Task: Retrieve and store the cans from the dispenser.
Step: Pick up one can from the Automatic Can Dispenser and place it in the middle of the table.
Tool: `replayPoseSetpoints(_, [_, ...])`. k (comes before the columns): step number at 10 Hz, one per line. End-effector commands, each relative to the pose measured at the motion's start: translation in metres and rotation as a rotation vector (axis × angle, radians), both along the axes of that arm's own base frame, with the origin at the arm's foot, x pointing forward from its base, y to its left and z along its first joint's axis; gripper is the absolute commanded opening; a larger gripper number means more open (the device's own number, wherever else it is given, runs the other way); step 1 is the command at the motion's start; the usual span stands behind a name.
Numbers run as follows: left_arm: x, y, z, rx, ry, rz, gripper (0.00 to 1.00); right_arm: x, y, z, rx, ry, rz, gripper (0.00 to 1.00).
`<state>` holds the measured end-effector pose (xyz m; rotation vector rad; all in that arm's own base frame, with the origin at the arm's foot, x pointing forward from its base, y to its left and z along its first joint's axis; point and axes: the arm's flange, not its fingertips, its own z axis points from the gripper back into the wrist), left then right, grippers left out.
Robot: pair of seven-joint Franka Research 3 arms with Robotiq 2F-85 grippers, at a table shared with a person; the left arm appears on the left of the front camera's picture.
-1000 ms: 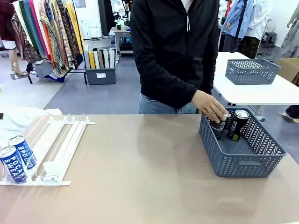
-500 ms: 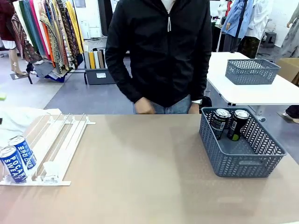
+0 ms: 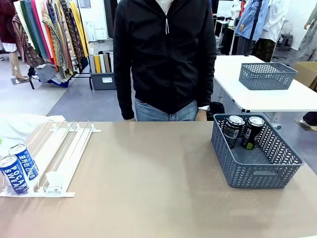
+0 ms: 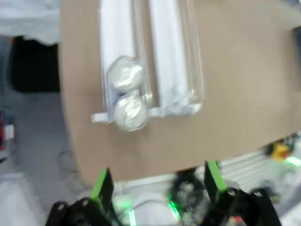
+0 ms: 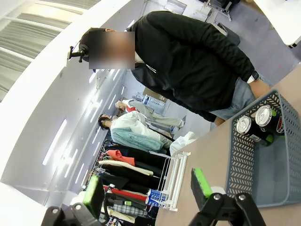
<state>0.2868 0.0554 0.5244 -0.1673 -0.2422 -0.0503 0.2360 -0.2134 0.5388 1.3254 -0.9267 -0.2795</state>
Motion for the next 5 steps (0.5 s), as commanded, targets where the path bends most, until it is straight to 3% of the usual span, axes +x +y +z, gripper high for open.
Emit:
replayPoseSetpoints(1, [0.013,-0.011,-0.013,0.152,0.027,-0.066,1.0,0.002,0.0,0.004,0.021,-0.027,-0.008,1.0])
replayPoseSetpoints(2, [0.0,0.0,0.0,0.0,0.0,0.0,1.0,0.002,0.0,0.004,0.021,-0.027,-0.008,1.0])
replayPoseSetpoints(5, [0.0,0.0,0.0,0.0,0.0,0.0,1.0,0.002,0.0,0.004,0.021,-0.027,-0.008,1.0])
